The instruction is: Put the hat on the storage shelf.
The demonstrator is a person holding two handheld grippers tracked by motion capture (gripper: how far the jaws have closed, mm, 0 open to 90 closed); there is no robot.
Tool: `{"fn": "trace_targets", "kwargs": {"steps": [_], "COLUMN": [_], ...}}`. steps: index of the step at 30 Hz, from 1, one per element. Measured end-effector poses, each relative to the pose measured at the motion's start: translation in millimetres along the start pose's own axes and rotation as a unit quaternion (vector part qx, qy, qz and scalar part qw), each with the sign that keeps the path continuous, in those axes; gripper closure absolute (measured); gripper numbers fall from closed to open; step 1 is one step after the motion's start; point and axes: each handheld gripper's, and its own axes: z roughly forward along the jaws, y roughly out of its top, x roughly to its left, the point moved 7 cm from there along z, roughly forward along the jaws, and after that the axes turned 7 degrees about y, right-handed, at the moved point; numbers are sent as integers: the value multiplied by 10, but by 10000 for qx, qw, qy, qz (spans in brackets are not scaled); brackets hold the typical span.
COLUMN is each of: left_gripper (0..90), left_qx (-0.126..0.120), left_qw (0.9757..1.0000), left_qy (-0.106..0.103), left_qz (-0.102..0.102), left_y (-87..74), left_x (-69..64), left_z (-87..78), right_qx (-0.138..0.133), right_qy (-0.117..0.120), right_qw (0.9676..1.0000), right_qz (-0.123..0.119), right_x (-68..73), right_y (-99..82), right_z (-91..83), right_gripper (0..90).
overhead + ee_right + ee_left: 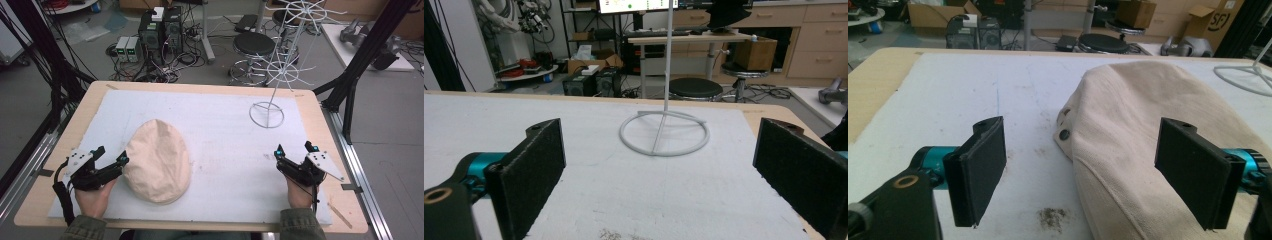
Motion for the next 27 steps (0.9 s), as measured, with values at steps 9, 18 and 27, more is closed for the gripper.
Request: {"fn": "trace_targets", "kwargs": {"steps": [9,18,27], "left_gripper": [207,194,188], "left_qx": [147,535,868], "left_qw": [9998,9982,9955], "left_qy": [-118,-229,-367], "left_qz": [83,145,25], "left_y": [-58,-160,-221], "left_x": [-88,-136,-206], "left_z": [38,116,152], "right_qx": [10,9,25], "right_qy": [-1,1,2], "right_qw": [10000,10000,10000], "right_qz": [1,4,8], "right_x": [-2,-1,4], "right_y": [0,0,-4], "right_z": [-4,-4,-1], "right_gripper": [57,57,57]}}
